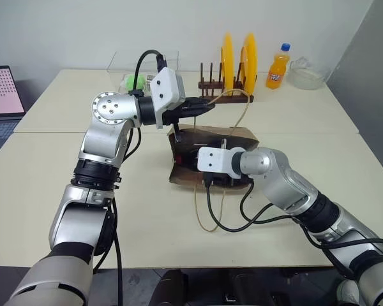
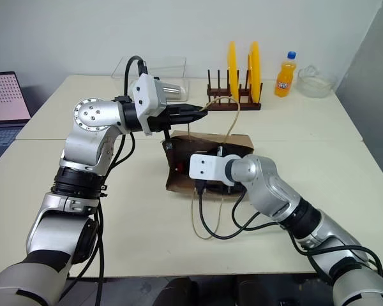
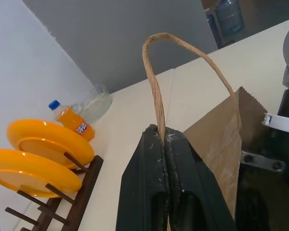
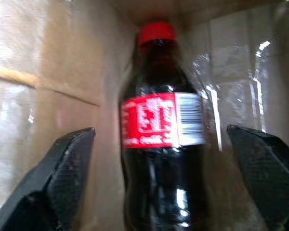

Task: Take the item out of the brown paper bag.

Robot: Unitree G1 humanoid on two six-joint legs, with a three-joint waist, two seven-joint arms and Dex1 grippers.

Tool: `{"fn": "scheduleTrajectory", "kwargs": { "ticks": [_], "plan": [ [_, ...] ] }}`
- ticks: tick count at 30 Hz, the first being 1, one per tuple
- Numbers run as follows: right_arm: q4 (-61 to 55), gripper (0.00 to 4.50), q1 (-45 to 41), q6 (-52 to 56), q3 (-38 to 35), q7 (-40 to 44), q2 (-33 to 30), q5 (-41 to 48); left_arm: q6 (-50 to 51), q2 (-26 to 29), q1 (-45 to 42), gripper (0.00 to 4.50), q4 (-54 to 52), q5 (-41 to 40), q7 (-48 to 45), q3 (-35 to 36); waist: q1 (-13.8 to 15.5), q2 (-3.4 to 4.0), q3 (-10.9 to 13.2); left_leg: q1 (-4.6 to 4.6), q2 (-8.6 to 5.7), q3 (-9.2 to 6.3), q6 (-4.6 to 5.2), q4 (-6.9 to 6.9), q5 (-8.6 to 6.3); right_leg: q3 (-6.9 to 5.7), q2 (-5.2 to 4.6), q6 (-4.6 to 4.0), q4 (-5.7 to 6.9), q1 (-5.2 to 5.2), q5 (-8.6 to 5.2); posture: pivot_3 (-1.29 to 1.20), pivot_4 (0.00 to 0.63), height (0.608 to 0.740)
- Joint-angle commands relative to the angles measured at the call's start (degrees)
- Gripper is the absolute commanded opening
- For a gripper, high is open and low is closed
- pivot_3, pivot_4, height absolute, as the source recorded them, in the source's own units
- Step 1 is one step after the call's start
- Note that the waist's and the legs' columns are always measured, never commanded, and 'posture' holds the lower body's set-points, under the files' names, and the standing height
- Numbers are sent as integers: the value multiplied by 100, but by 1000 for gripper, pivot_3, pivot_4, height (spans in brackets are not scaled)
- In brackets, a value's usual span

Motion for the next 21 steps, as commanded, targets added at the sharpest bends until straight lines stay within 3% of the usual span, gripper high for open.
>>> {"fn": "scheduleTrajectory", "kwargs": {
  "ticks": [1, 14, 17, 19, 21],
  "plan": [
    [169, 4452, -146, -107, 97, 28, 69, -299, -29, 50, -82, 0, -179, -22, 77, 146, -4, 0, 0, 0, 0, 0, 0, 0, 0, 0, 0, 0, 1, 0, 0, 0, 150, 740],
    [1739, 4452, -474, -593, 386, 32, 605, -1053, -17, 42, -22, 0, -238, -14, 62, 112, -84, 0, 0, 6, 0, 2, -2, 1, 1, 1, 0, -1, 2, 4, 1, 0, 150, 740],
    [1672, 3861, -423, -604, 330, 104, 633, -1104, -16, 58, 1, 0, -247, -10, 63, 118, -93, 0, 0, 9, 0, 2, -2, 1, 1, 2, 0, -1, 4, 4, 1, 0, 150, 740],
    [1569, 3166, -397, -601, 300, 164, 604, -1143, -22, 76, 20, 0, -245, -3, 63, 125, -95, 0, 0, 9, 0, 1, -2, 1, 1, 2, 0, -1, 5, 4, 1, 0, 150, 740],
    [1384, 3020, -392, -658, 236, 203, 538, -1176, -48, 94, 33, 0, -224, 15, 60, 126, -95, 0, 0, 9, 0, 1, -2, 0, 1, 2, 0, -1, 6, 4, 1, 0, 150, 740]
  ]
}}
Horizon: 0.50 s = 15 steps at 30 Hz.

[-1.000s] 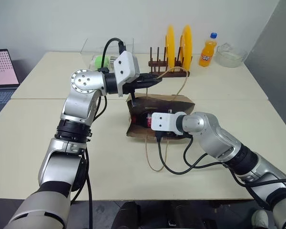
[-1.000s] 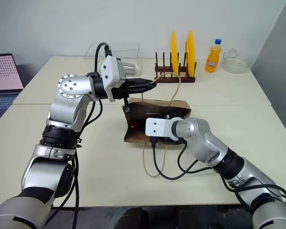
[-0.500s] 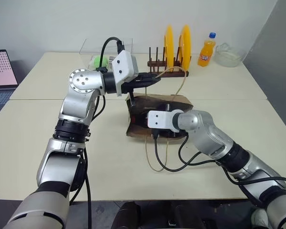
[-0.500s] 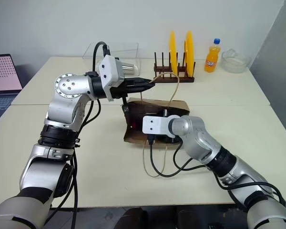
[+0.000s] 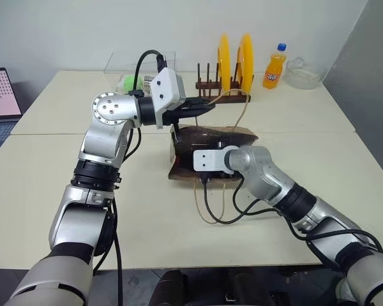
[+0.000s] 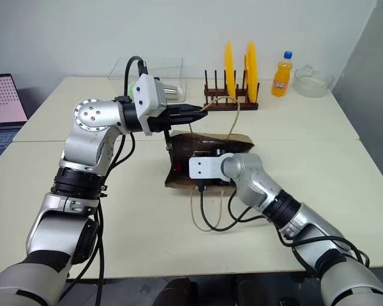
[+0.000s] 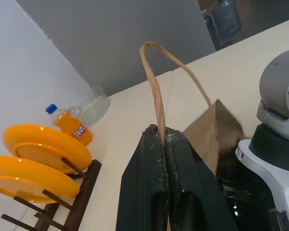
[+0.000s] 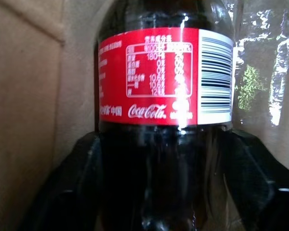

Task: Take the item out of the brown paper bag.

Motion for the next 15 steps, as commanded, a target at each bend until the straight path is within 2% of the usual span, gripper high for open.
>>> {"fn": "scheduleTrajectory", "kwargs": {
  "ticks": [1, 7, 15],
  "plan": [
    [-420, 3020, 45, -99, -169, 124, -121, -106, -69, 96, -11, 0, -167, 23, 55, 124, 3, 0, 0, -1, 0, 0, 0, 0, 0, 0, 0, 0, 0, 0, 0, 0, 150, 740],
    [-1214, 3020, 110, 19, -406, 386, -359, -90, -150, 125, 16, 0, -122, 103, 65, 91, 2, 2, 1, -7, 0, 0, -1, -1, 0, 1, 0, 0, -5, -5, 0, 0, 150, 740],
    [-2715, 3020, 335, 288, -921, 1158, -855, 254, -279, 135, 4, 0, 36, 233, 78, 67, 5, 2, 2, -8, 0, -3, 0, -2, 0, -2, 0, 1, -5, -4, -1, 0, 150, 740]
  ]
}}
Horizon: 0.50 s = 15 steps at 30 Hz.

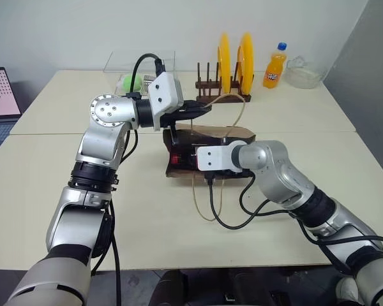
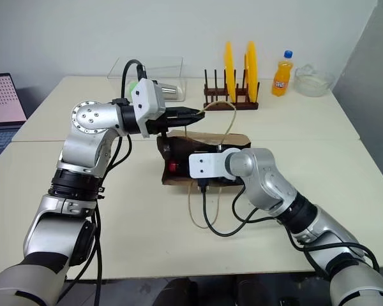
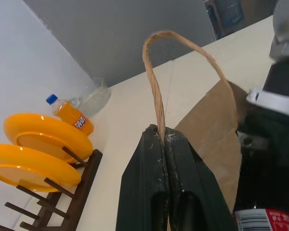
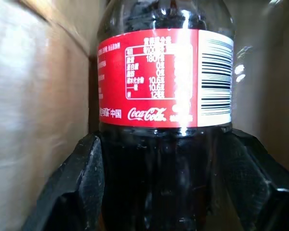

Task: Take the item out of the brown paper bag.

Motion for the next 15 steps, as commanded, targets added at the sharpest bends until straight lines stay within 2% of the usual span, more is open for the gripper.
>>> {"fn": "scheduleTrajectory", "kwargs": {
  "ticks": [1, 6, 15],
  "plan": [
    [-865, 3020, 82, -38, -477, 372, -240, 336, -140, 47, -55, 0, 18, 78, 74, 70, 1, 0, 0, 0, 0, 0, 0, 0, 0, 0, 0, 0, 0, 0, 0, 0, 150, 740],
    [-1483, 3020, 302, -3, -1199, 510, -267, 1131, -197, 39, -37, 0, 73, 154, 74, 57, 1, 0, 0, 0, 0, 0, 0, 0, 0, 0, 0, 0, 0, 0, 0, 0, 150, 740],
    [-2328, 3020, 721, 713, -3484, 627, -405, 3381, -353, 14, -45, 0, 307, 388, 120, -7, 16, -1, 0, 0, 0, 0, 1, 1, 0, 0, -1, 0, -1, 4, 0, 0, 150, 740]
  ]
}}
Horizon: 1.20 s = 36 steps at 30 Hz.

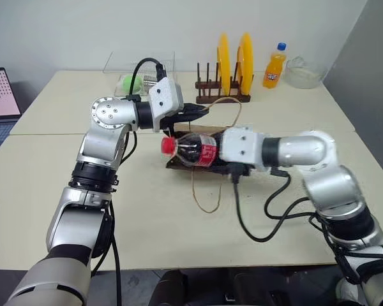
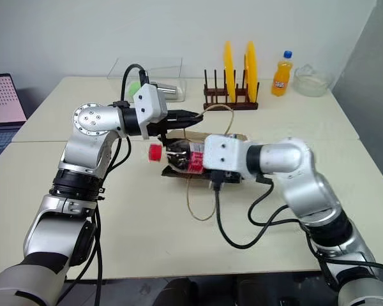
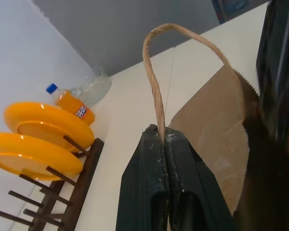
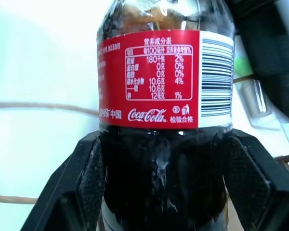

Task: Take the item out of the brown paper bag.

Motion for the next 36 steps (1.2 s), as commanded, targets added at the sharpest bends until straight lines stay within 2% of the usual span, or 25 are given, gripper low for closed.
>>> {"fn": "scheduleTrajectory", "kwargs": {
  "ticks": [1, 4, 6, 8, 13, 17, 20, 24, 29, 33, 36],
  "plan": [
    [-585, 3020, -41, 558, -1188, -150, -115, 882, -136, 7, -69, 0, -2, 68, 114, 32, 8, 0, 0, 0, 0, 0, 0, 0, 0, 0, 0, 0, 0, 0, 0, 0, 150, 740],
    [-695, 3020, -56, 1105, -2019, -411, -336, 1331, -155, 6, -57, 0, -8, 81, 133, 39, 13, 0, 0, 0, 0, 0, 1, -1, 0, 0, 0, 0, 1, 0, 0, 0, 150, 740],
    [-617, 3020, 103, 1172, -2374, -495, -702, 1390, -153, 0, -50, 0, -16, 79, 140, 50, 23, 0, 0, 0, 0, 0, 1, -1, 0, 0, -1, 0, 1, 0, 0, 0, 150, 740],
    [-376, 3020, 610, 794, -2524, -530, -1297, 1119, -147, -8, -37, 0, -20, 72, 146, 60, 50, 0, 0, 0, 0, 0, 2, -1, -1, -1, -1, 0, -2, 3, 0, 0, 150, 740],
    [561, 3020, 1892, -88, -2270, -641, -2295, 566, -145, -23, 0, 0, -49, 78, 161, 47, 110, -1, 0, 1, -1, 12, 3, -2, -2, 6, -1, 2, -3, 4, -1, 0, 150, 740],
    [1634, 3020, 2421, -852, -1789, -830, -2601, 161, -148, -41, -41, 0, -19, 91, 178, 51, 97, -1, 1, 6, 0, 21, 4, -2, -1, 12, -1, 2, -1, 5, -1, 0, 150, 740],
    [2699, 3020, 2164, -1456, -1174, -1082, -2652, -348, -149, -36, -45, 0, -22, 93, 177, 57, 53, 1, 2, 15, 2, 35, 4, -2, -1, 20, -1, 9, 3, 4, -5, 0, 150, 740],
    [4071, 3020, 1234, -2065, -338, -1092, -2484, -860, -156, -27, -62, 0, -7, 102, 184, 66, -22, 7, 6, 19, 4, 44, 4, -2, 0, 24, 1, 13, 3, 4, -7, 0, 150, 740],
    [5268, 3020, 379, -2639, 234, -748, -2308, -1096, -156, -34, -67, 0, -27, 103, 190, 63, -31, 7, 6, 19, 6, 41, 3, -3, 0, 22, 2, 2, 3, 4, -1, 0, 150, 740],
    [5824, 3020, 12, -2953, 458, -451, -2258, -1187, -155, -32, -61, 0, -45, 100, 198, 63, -34, 6, 6, 20, 4, 51, 4, 1, 0, 30, 0, 2, 0, 7, 1, 0, 150, 740],
    [6013, 4062, -102, -3111, 489, -361, -2252, -1241, -159, -26, -55, 0, -48, 101, 200, 61, -28, 7, 6, 20, 4, 49, 4, 2, 0, 29, 0, 2, 1, 8, 1, 0, 150, 740]
  ]
}}
